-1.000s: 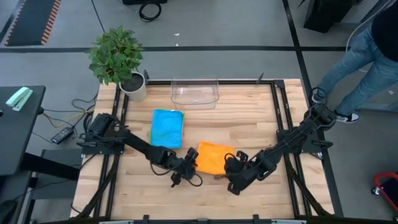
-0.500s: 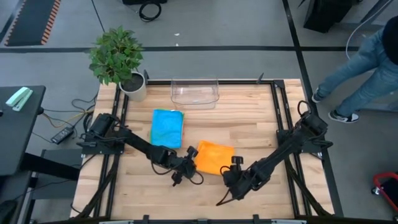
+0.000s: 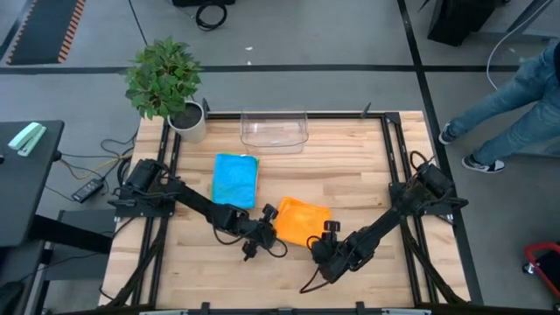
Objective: Fold microfiber towels
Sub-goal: Stack the folded orange microfiber cloth on top of the folded blue microfiber cloth
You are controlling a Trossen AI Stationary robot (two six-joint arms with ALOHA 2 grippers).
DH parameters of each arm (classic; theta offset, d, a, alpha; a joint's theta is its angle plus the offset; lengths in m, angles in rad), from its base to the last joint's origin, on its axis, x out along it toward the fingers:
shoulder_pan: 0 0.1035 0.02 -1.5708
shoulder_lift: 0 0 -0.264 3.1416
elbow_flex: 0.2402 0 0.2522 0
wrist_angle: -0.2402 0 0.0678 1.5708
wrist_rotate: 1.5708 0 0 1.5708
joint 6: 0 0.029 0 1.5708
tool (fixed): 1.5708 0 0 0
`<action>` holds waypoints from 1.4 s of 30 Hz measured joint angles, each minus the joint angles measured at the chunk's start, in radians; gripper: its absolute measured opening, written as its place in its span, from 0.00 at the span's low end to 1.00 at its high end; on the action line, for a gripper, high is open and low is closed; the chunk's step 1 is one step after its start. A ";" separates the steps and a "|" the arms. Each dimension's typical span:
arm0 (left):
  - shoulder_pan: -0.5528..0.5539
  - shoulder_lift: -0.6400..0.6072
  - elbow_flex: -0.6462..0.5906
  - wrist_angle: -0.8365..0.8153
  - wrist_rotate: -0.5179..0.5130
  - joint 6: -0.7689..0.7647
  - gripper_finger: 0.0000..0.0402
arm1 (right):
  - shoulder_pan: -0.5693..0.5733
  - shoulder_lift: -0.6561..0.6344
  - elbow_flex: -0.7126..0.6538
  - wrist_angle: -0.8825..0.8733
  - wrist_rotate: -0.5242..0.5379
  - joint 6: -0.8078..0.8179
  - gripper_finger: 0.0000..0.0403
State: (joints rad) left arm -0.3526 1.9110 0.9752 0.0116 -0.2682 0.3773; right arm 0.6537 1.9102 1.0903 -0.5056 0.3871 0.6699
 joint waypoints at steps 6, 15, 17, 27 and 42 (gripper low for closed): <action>0.003 0.000 0.000 -0.001 0.001 -0.026 0.03 | 0.000 0.033 0.007 -0.051 0.064 0.138 0.37; 0.011 -0.097 0.011 0.000 -0.005 -0.099 0.02 | -0.029 -0.141 -0.006 -0.123 -0.018 0.113 0.03; 0.017 -0.167 0.028 -0.017 0.009 -0.126 0.02 | -0.046 -0.225 -0.004 -0.115 -0.096 0.112 0.02; 0.106 -0.464 0.132 -0.288 0.186 -0.315 0.02 | -0.161 -0.656 -0.002 -0.081 -0.242 0.148 0.02; 0.163 -0.633 0.213 -0.667 0.073 -0.202 0.02 | -0.334 -0.516 0.000 0.358 -0.270 -0.055 0.01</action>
State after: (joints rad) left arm -0.1893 1.2780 1.1887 -0.6558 -0.1950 0.1756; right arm 0.3197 1.3943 1.0906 -0.1474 0.1172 0.6153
